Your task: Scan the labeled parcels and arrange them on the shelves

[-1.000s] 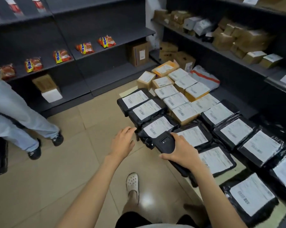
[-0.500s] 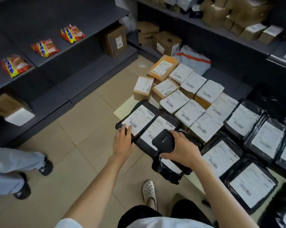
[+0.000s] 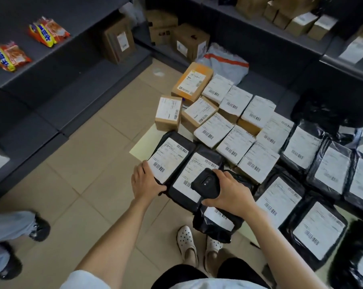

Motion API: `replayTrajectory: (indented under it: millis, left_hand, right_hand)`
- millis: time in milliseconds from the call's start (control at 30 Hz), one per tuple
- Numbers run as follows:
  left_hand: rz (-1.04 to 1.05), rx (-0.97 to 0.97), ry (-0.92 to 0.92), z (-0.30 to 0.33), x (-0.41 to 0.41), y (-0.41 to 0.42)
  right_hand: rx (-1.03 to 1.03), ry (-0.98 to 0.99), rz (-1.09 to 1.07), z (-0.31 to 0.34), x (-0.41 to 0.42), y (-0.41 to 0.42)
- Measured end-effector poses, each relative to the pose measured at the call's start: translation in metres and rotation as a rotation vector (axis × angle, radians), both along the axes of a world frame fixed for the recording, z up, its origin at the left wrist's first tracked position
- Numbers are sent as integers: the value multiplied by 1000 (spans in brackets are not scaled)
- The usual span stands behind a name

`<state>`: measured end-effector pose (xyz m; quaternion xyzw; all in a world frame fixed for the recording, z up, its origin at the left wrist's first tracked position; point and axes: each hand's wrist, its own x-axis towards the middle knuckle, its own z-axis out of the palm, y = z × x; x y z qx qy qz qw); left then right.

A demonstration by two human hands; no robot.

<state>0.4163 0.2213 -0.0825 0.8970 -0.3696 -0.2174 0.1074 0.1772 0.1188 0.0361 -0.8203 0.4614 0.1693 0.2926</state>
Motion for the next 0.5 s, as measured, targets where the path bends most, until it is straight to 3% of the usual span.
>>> replayTrajectory:
  millis: [133,300,500]
  left_hand:
    - [30,-153,-11,12,2,12]
    - [-32,-320,-170,42,6,22]
    - [-158,-434,-273,102,12,-22]
  right_hand:
    - [0,-27,-14,8,5,-5]
    - [-54,-94,-7,28,12,-10]
    - [-159,-213,-61,66,8,-16]
